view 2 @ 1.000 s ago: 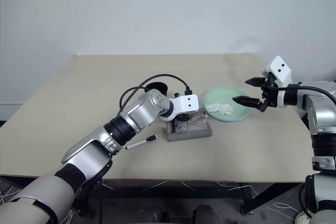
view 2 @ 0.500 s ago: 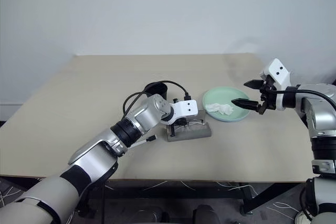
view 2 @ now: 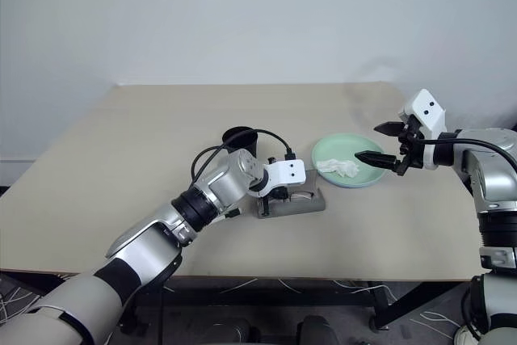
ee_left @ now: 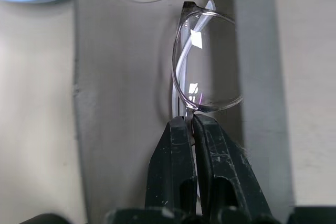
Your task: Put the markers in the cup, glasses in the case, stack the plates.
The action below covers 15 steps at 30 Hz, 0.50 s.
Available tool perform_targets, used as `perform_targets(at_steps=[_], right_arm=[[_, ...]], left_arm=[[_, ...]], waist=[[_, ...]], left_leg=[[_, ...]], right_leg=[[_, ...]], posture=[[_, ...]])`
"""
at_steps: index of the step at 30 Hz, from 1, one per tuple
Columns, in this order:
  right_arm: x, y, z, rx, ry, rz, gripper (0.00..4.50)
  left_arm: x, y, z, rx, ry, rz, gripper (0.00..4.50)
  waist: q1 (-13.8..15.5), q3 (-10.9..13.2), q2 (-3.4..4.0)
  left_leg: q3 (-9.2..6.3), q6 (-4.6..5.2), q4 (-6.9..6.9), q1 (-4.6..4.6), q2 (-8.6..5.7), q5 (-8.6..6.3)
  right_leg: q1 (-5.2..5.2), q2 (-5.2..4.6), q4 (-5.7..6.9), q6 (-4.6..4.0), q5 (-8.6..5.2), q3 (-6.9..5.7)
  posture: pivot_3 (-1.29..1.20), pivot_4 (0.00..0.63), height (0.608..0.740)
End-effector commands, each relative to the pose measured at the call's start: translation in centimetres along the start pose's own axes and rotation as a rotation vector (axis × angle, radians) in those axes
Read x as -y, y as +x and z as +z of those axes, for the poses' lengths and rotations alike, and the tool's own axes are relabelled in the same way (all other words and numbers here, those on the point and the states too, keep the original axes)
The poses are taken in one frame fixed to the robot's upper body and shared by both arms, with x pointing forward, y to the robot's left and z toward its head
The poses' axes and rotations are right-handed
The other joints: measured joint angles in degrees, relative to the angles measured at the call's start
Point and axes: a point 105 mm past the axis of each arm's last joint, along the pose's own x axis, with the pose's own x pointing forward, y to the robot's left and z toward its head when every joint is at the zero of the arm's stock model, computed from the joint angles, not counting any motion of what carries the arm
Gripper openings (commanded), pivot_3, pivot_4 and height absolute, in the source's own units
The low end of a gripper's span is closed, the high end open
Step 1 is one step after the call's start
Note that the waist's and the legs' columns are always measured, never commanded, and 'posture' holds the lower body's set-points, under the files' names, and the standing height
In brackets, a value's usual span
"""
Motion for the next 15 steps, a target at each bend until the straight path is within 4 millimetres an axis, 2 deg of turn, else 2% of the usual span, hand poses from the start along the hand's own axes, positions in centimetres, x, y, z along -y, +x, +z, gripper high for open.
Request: perform_targets(at_steps=[1,8,11,15], right_arm=[[0.3,-0.4,1.5,0.043,-0.035,-0.017,4.5],[0.3,-0.3,1.5,0.043,-0.036,-0.015,4.5],[0.3,-0.2,1.6,0.046,-0.037,-0.012,4.5],[0.4,-0.2,1.7,0.048,-0.037,-0.012,4.5]], left_arm=[[-0.3,-0.9,1.1,0.04,-0.002,0.001,0.62],[-2.1,-3.8,2.7,0.106,-0.035,0.054,2.95],[-3.5,-6.0,3.7,0.142,-0.032,0.105,4.0],[-5.0,-8.0,4.7,0.189,-0.056,0.168,4.0]], waist=[[0.0,0.0,0.0],[0.0,0.0,-0.01],[0.0,0.0,-0.02],[0.0,0.0,-0.01]], left_leg=[[0.0,0.0,0.0,0.0,0.0,0.0],[0.0,0.0,0.0,-0.01,0.0,0.0],[0.0,0.0,0.0,-0.02,0.0,0.0],[-0.01,0.0,-0.01,0.0,0.0,0.0]], right_leg=[[0.0,0.0,0.0,0.0,0.0,0.0],[-0.02,0.0,0.0,0.0,0.0,-0.01],[-0.02,0.0,-0.01,0.0,0.0,0.0],[-0.02,0.0,0.0,0.0,0.0,-0.01]], posture=[[0.0,0.0,0.732],[0.0,0.0,0.732],[0.0,0.0,0.732],[0.0,0.0,0.732]])
